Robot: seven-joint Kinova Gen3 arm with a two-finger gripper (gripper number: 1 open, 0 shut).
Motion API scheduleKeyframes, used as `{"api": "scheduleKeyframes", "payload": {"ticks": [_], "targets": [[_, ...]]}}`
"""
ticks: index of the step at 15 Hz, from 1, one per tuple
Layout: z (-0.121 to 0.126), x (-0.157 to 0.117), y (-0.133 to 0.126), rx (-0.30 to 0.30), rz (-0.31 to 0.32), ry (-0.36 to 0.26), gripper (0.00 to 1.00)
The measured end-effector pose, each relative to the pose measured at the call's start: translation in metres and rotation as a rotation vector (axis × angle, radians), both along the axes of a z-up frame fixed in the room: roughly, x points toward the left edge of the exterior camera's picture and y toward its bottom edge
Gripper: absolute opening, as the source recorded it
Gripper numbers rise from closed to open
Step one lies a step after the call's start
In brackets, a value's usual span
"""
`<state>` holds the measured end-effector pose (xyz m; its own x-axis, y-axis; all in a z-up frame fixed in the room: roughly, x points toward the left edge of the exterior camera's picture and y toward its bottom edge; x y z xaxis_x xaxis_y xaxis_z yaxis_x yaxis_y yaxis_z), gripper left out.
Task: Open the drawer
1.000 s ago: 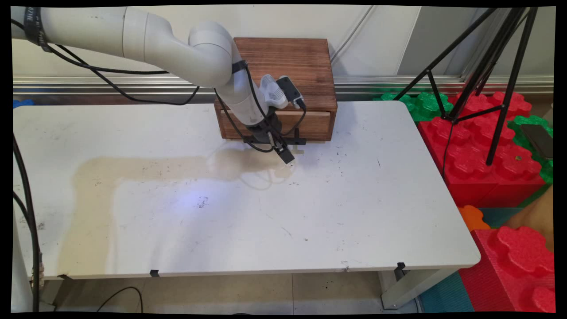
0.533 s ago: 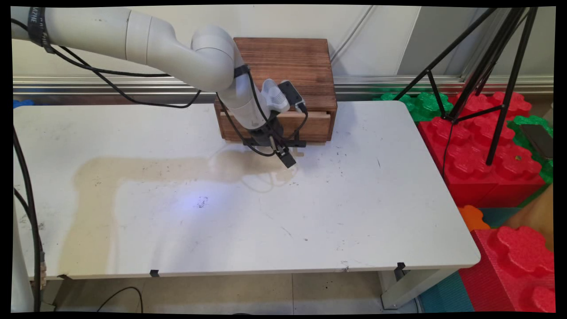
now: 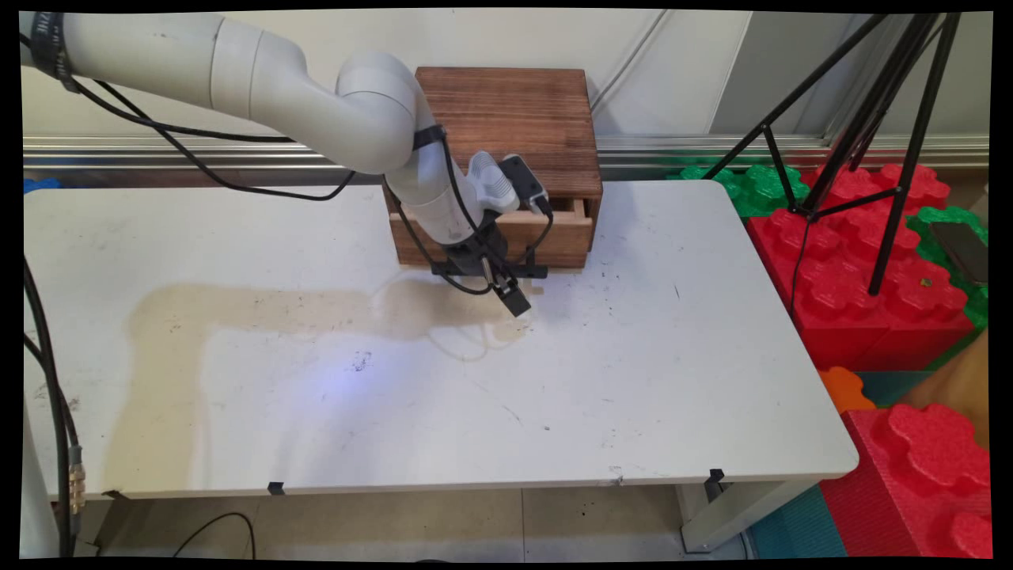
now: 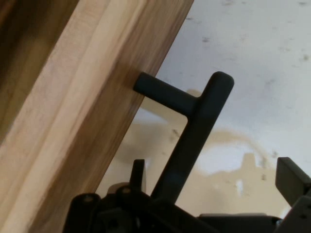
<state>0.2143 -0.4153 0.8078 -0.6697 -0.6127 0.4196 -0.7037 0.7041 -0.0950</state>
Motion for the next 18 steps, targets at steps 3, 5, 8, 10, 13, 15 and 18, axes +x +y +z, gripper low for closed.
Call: {"api": "scheduleKeyframes", "payload": {"ticks": [3, 5, 8, 10, 13, 15, 18], "targets": [[0.003, -0.005, 0.013, 0.013, -0.01, 0.004, 1.0], [0.004, -0.007, 0.021, 0.021, -0.015, 0.005, 1.0], [0.005, -0.01, 0.031, 0.029, -0.022, 0.005, 1.0], [0.006, -0.012, 0.038, 0.035, -0.028, 0.005, 1.0], [0.008, -0.016, 0.053, 0.042, -0.043, 0.005, 1.0], [0.009, -0.018, 0.061, 0.045, -0.05, 0.005, 1.0], [0.01, -0.023, 0.077, 0.054, -0.063, 0.007, 1.0]]}}
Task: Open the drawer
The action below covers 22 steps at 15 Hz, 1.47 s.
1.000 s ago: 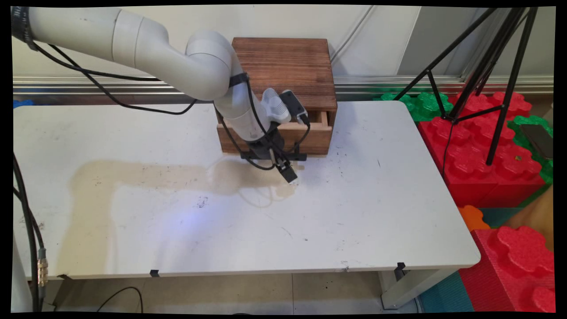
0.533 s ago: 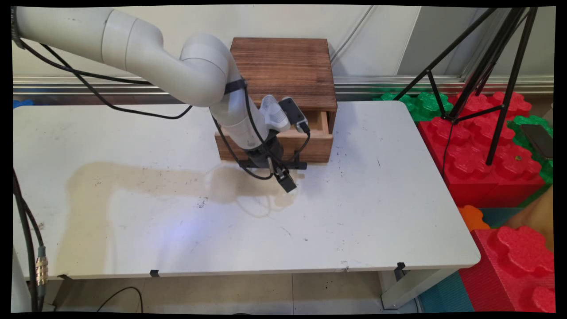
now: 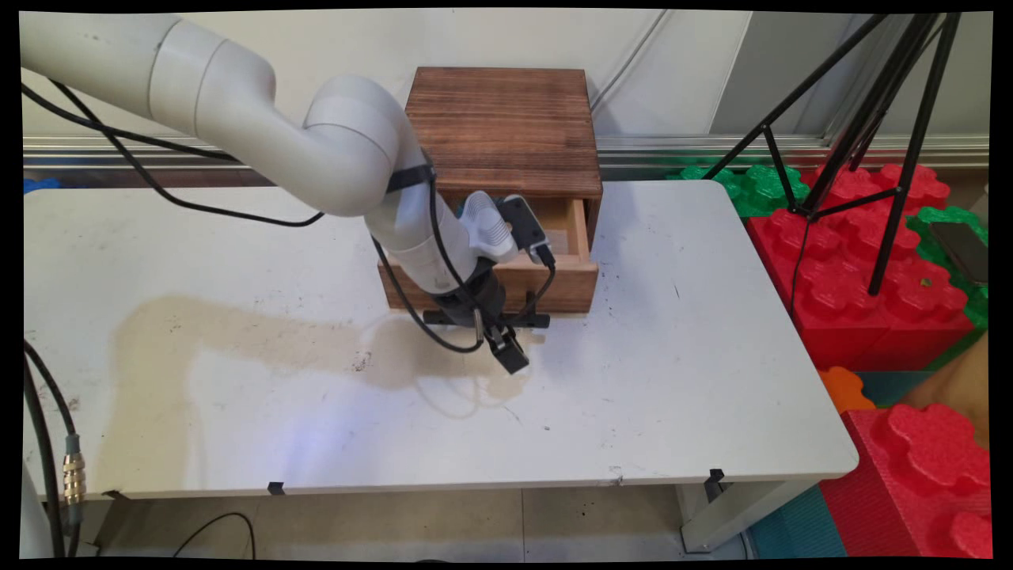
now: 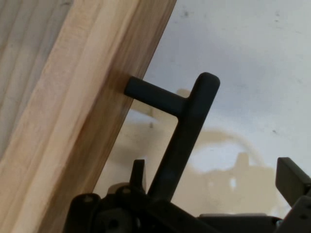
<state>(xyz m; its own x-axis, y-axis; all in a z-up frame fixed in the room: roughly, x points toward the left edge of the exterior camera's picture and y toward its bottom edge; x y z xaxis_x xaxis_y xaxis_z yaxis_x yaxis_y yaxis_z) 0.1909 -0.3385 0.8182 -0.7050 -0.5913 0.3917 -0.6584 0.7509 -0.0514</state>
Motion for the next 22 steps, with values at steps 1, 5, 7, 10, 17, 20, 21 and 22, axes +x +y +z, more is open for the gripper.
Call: {"api": "scheduleKeyframes", "payload": {"ticks": [1, 5, 7, 10, 17, 20, 21, 22], "targets": [[0.001, -0.002, 0.005, 0.002, -0.004, 0.001, 1.0], [0.003, -0.008, 0.022, 0.011, -0.014, 0.003, 1.0], [0.003, -0.011, 0.029, 0.015, -0.016, 0.002, 1.0], [0.004, -0.014, 0.04, 0.025, -0.02, 0.003, 1.0], [0.006, -0.023, 0.064, 0.048, -0.03, 0.005, 1.0], [0.006, -0.025, 0.072, 0.056, -0.034, 0.006, 1.0], [0.006, -0.026, 0.074, 0.057, -0.034, 0.006, 1.0], [0.006, -0.027, 0.077, 0.06, -0.035, 0.006, 1.0]]}}
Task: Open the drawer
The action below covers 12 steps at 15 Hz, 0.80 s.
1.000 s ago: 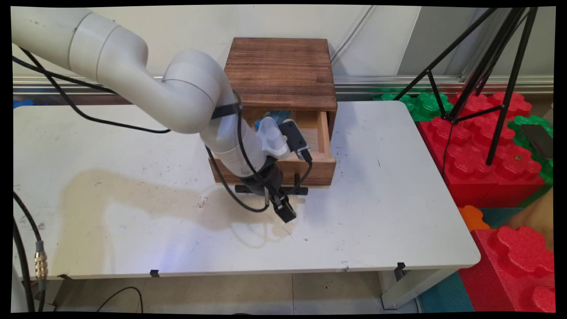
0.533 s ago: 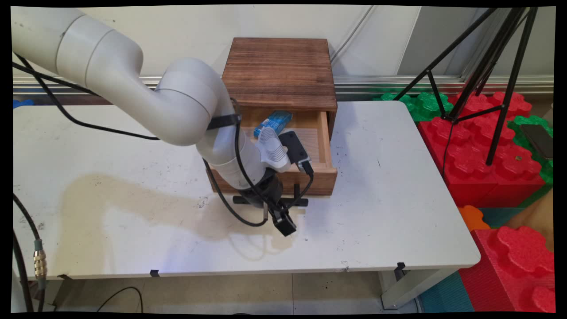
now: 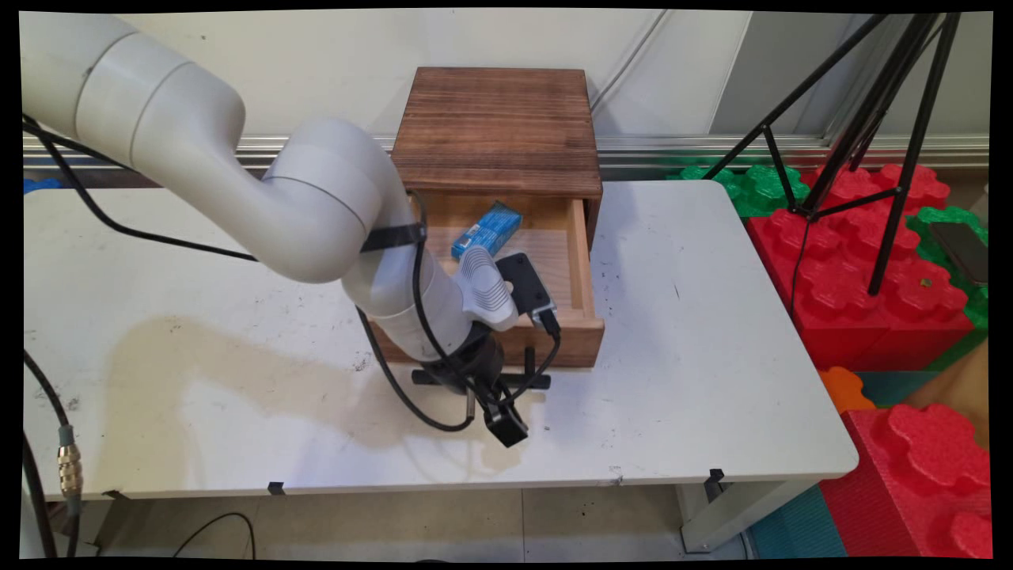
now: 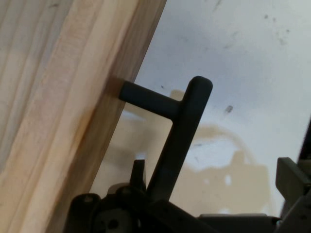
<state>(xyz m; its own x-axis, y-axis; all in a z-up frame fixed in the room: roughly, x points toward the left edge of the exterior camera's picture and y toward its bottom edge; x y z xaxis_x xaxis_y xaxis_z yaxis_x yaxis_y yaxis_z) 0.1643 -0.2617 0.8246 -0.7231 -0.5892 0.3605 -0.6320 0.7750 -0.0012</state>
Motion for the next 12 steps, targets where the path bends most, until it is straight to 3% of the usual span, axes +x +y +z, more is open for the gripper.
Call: {"api": "scheduleKeyframes", "payload": {"ticks": [12], "targets": [[0.002, -0.004, 0.026, 0.027, -0.003, 0.005, 1.0]]}}
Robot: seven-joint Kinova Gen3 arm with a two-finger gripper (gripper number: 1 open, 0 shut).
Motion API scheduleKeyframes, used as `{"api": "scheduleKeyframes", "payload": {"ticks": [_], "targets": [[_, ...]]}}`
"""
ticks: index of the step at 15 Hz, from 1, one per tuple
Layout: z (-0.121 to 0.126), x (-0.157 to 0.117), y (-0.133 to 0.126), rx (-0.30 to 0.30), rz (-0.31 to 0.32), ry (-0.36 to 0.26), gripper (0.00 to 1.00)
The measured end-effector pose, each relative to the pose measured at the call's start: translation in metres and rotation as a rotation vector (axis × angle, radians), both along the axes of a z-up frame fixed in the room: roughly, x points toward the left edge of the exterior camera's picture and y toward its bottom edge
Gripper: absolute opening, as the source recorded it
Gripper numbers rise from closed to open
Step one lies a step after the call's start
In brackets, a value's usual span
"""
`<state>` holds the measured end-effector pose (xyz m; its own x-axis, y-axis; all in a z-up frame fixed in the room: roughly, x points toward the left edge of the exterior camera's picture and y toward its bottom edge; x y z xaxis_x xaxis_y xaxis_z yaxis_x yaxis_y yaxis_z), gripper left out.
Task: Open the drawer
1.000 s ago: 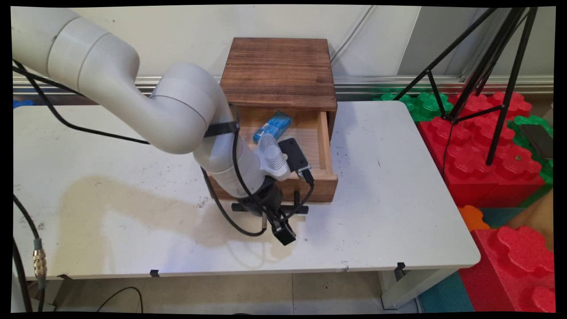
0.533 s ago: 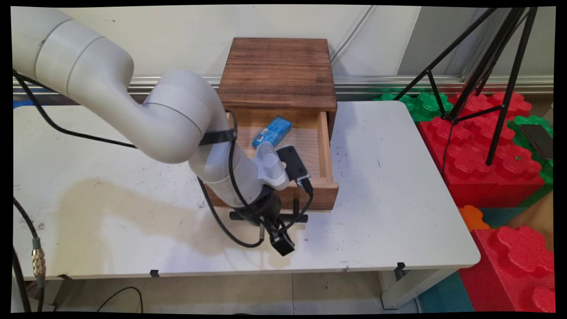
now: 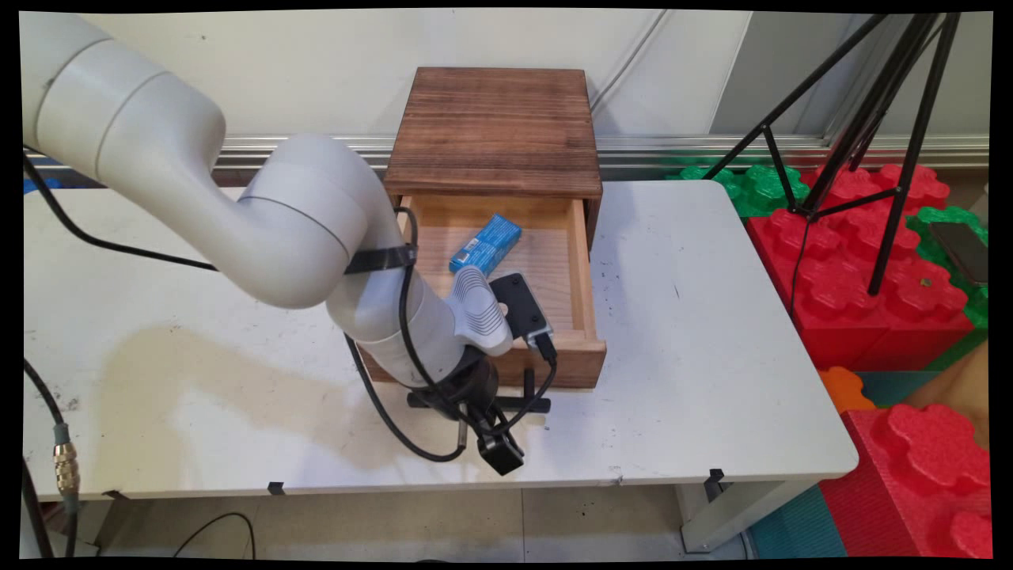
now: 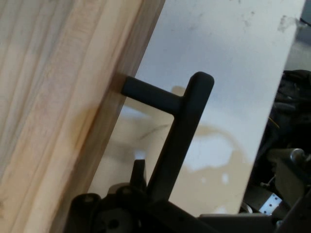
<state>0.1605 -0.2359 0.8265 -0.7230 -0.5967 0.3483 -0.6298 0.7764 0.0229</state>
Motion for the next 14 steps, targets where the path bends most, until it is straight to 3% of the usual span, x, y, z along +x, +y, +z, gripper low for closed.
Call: {"api": "scheduleKeyframes", "payload": {"ticks": [14], "targets": [[0.006, -0.003, 0.021, 0.011, -0.004, 0.007, 1.0]]}}
